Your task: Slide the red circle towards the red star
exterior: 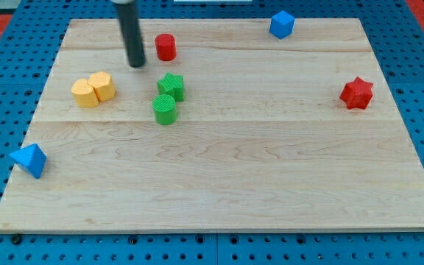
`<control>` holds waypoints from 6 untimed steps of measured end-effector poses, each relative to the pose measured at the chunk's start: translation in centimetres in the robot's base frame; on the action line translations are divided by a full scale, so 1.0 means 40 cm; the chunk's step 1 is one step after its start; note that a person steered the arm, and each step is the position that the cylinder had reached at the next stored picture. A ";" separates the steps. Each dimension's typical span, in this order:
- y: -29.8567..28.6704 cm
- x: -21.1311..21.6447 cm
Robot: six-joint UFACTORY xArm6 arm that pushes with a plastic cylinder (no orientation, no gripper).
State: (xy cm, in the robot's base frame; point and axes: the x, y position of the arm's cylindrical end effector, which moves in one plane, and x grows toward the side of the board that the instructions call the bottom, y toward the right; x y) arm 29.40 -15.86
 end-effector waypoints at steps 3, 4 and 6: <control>0.592 0.079; 0.474 -0.019; 0.782 0.050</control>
